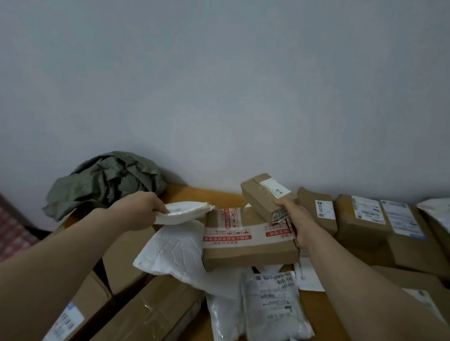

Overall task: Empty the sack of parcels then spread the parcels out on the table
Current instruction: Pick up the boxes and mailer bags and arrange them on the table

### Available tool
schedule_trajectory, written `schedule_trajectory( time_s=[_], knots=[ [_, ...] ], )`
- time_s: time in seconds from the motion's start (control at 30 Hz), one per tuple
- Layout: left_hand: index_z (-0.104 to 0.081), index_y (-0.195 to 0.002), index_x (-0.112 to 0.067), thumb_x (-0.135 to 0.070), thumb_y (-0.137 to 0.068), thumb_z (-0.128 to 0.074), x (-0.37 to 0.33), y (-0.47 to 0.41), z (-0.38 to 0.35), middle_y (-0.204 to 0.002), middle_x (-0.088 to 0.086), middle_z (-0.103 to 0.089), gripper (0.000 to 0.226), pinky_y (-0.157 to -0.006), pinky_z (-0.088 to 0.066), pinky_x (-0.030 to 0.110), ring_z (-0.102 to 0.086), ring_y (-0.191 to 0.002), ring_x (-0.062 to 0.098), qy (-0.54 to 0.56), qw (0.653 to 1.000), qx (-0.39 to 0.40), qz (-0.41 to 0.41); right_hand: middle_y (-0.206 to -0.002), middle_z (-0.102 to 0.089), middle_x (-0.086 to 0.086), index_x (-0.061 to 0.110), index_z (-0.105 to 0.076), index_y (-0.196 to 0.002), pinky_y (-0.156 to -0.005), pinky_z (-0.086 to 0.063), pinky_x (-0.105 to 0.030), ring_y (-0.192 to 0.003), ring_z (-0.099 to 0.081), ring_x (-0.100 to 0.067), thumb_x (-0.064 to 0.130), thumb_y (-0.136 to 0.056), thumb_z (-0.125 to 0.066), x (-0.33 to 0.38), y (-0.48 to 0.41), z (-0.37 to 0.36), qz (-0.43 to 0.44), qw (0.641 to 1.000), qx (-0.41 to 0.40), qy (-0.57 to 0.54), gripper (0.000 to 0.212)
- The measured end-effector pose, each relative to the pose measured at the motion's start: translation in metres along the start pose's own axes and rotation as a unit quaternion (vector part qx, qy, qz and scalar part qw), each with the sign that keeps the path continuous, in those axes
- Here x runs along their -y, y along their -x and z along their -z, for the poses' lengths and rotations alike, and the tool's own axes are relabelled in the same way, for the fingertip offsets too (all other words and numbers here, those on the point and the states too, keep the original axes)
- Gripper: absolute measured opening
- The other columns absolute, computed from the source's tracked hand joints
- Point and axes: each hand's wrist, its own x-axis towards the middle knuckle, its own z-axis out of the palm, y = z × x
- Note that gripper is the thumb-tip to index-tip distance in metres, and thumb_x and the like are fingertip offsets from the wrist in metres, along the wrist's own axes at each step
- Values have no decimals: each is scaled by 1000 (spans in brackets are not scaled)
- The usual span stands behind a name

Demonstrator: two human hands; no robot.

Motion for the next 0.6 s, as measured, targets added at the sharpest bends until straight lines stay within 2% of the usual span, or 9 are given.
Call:
schedule_trajectory(
  time_s=[0.07, 0.13, 0.2, 0.3, 0.37, 0.4, 0.47, 0.53, 0.6],
  knots=[
    [-68, -113, -32, -4, -88, -42, 1, 10, -1, -110, -7, -60, 46, -84, -50, 28, -56, -95, 15, -20, 999, 28, -2, -103, -68, -17, 17, -50, -125, -56, -56, -36, -74, -69, -29, 31, -70, -78, -4, 15, 12, 7, 1000, -5, -18, 63],
    [-70, -110, -30, -4, -89, -44, -2, 19, -2, -103, -11, -61, 42, -81, -51, 25, -57, -93, 14, -53, 996, 77, -11, -102, -67, -16, 17, -50, -122, -49, -54, -31, -71, -68, -27, 28, -73, -76, -4, 28, 22, 29, 998, -23, -45, 56],
    [-68, -113, -29, -9, -91, -51, -8, 25, -4, -108, -10, -62, 35, -85, -52, 27, -58, -96, 15, -110, 986, 128, -10, -101, -67, -13, 18, -48, -120, -48, -53, -30, -71, -68, -25, 25, -75, -76, -3, 37, 29, 69, 993, -51, -79, 54],
    [-58, -126, -33, -18, -85, -64, -23, 33, -10, -129, -9, -54, 44, -97, -45, 25, -54, -116, 16, -156, 954, 257, 16, -110, -64, -9, 22, -46, -119, -60, -55, -34, -83, -69, -24, 23, -73, -78, 5, 46, 27, 175, 979, -76, -65, 56],
    [-60, -122, -24, -19, -84, -63, -30, 32, -17, -123, -6, -61, 39, -92, -46, 26, -59, -113, 13, -89, 940, 325, 52, -118, -57, -4, 28, -44, -114, -72, -58, -39, -97, -65, -25, 19, -68, -82, 12, 51, 15, 256, 965, -62, -8, 60],
    [-64, -111, -19, -20, -83, -61, -30, 27, -23, -112, -3, -67, 27, -85, -48, 26, -63, -102, 13, -28, 953, 294, 62, -119, -52, -1, 29, -42, -113, -77, -57, -39, -104, -60, -23, 18, -65, -83, 14, 52, 8, 310, 947, -63, 54, 64],
    [-62, -80, -15, -19, -82, -59, -27, 18, -30, -81, 0, -67, 6, -66, -46, 21, -61, -73, 12, 46, 984, 160, 64, -119, -43, 1, 23, -43, -113, -85, -50, -33, -112, -48, -20, 20, -61, -85, 15, 53, -11, 421, 877, -78, 218, 67],
    [-53, -64, -13, -15, -84, -53, -24, 5, -34, -65, 1, -54, 21, -55, -39, 21, -48, -58, 14, 74, 993, 60, 77, -130, -39, -6, 17, -47, -116, -93, -45, -37, -119, -41, -24, 27, -60, -85, 7, 48, -33, 486, 794, -87, 354, 68],
    [-46, -64, -12, -12, -89, -45, -25, -4, -36, -67, 1, -46, 25, -55, -36, 25, -42, -59, 15, 94, 993, 5, 77, -139, -33, -16, 21, -45, -116, -102, -39, -51, -125, -34, -34, 30, -58, -85, -10, 38, -59, 512, 734, -93, 436, 71]
  ],
)
